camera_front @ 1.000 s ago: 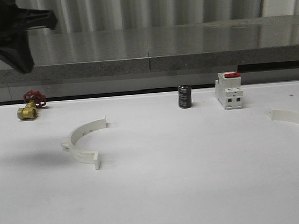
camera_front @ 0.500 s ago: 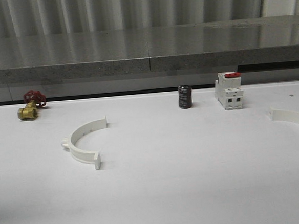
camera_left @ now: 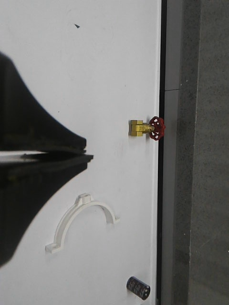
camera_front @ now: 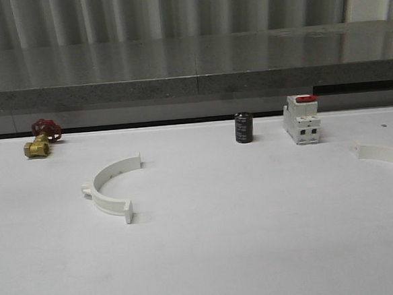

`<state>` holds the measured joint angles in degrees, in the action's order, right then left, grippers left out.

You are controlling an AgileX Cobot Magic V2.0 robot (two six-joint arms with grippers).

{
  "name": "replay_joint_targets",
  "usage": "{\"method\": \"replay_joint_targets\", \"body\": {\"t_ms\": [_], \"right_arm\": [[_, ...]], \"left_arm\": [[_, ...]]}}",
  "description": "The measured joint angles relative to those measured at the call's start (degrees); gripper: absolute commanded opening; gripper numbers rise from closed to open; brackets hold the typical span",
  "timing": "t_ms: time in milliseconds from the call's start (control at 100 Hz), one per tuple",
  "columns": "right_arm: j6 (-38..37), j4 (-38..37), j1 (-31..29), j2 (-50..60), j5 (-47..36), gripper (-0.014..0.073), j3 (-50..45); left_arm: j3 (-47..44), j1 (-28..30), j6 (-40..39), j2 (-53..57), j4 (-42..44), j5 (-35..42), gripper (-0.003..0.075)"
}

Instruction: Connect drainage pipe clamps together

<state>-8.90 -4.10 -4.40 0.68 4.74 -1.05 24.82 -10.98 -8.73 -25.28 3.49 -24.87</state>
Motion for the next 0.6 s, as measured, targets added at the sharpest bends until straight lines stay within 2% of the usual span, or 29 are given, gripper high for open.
{"method": "replay_joint_targets", "body": {"t_ms": [140, 260, 510, 600], "right_arm": [[0.00, 0.00, 0.00, 0.00, 2.52, -0.0065, 4.16], [0.00, 0.00, 0.00, -2.41, 9.88, -0.0065, 9.89], [0.00, 0.00, 0.00, -18.70, 24.55, -0.0064, 22.32], [0.00, 0.00, 0.00, -26.70, 27.85, -0.0022, 26.36]], "left_arm": [[-1.10, 0.00, 0.00, 7.28, 0.00, -5.01, -0.0021], [-1.13, 0.00, 0.00, 11.01, 0.13, -7.19, -0.0021], [-1.13, 0.00, 0.00, 12.69, 0.45, -8.05, -0.0021], [-1.13, 0.00, 0.00, 12.69, 0.48, -8.13, -0.0021]]}}
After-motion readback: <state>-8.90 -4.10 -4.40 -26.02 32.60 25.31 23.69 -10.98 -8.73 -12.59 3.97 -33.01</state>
